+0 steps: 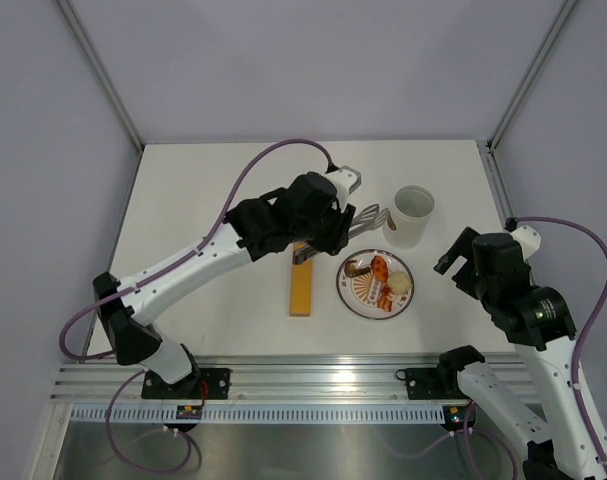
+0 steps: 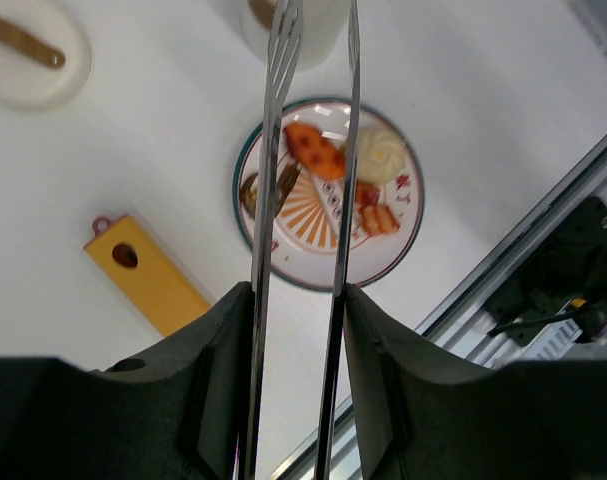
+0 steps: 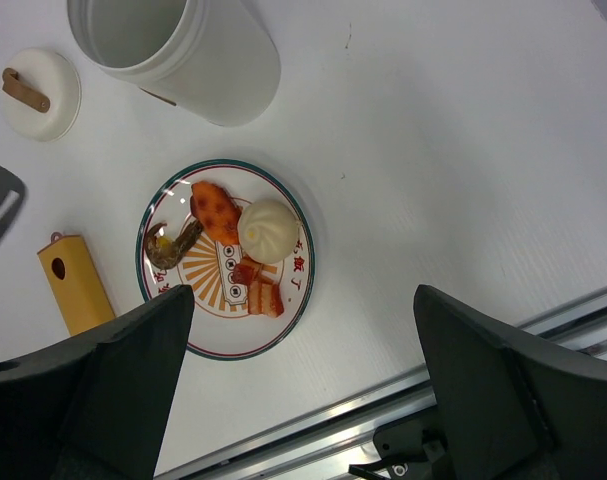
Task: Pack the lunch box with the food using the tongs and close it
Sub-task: Move the plate to the center of the board.
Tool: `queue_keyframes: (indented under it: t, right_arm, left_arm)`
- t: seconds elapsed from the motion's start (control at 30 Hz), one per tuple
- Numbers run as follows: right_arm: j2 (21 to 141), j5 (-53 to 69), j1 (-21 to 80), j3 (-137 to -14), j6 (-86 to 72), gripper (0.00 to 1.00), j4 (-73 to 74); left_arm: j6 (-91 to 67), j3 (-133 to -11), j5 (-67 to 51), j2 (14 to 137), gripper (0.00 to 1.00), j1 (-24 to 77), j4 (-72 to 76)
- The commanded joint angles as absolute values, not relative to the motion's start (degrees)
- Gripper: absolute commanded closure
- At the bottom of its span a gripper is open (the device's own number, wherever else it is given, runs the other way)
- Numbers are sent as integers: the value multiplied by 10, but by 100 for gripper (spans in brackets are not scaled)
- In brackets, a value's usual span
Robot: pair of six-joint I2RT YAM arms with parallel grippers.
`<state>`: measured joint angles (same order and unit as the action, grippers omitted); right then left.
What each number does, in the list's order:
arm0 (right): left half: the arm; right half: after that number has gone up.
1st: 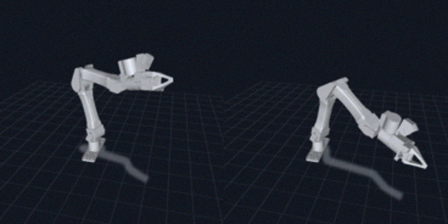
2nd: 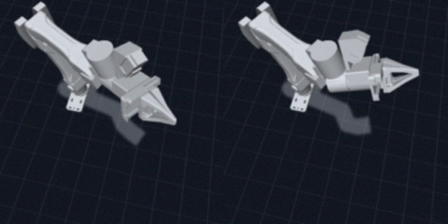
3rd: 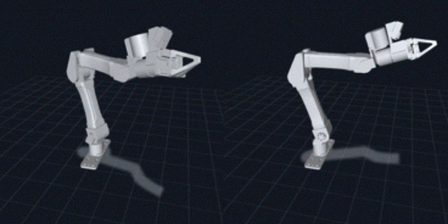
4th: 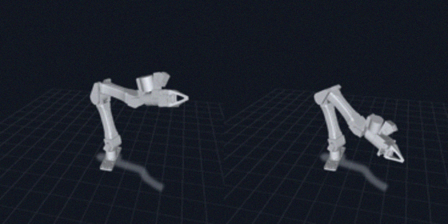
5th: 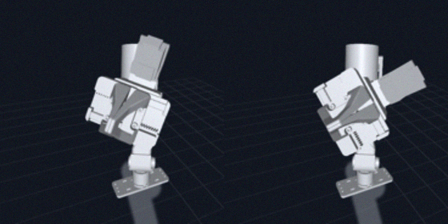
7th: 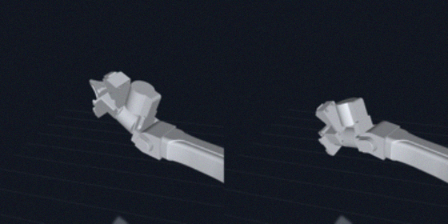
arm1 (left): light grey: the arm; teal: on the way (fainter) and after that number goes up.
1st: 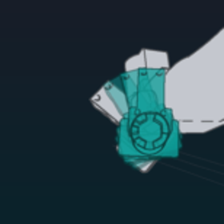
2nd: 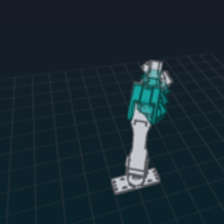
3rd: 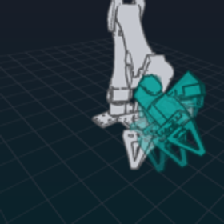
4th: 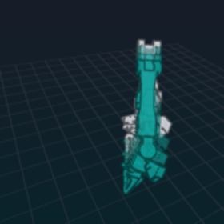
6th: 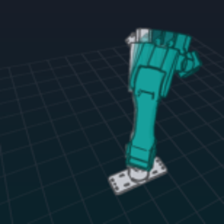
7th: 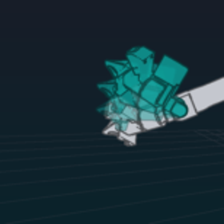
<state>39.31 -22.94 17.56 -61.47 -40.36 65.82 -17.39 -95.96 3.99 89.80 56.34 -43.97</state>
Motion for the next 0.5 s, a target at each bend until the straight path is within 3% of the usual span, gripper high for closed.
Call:
queue_keyframes:
  t: [0.0,0.17,0.47]
  right_arm:
    - [402,-232,177,-614,-406,1,642]
    - [403,-224,177,-610,-407,1,636]
    - [406,-221,177,-613,-406,1,638]
  left_arm:
    - [-174,-893,63,883,57,562,-428]
    - [-176,-824,86,892,58,562,-423]
    - [-179,-824,99,947,59,562,-410]
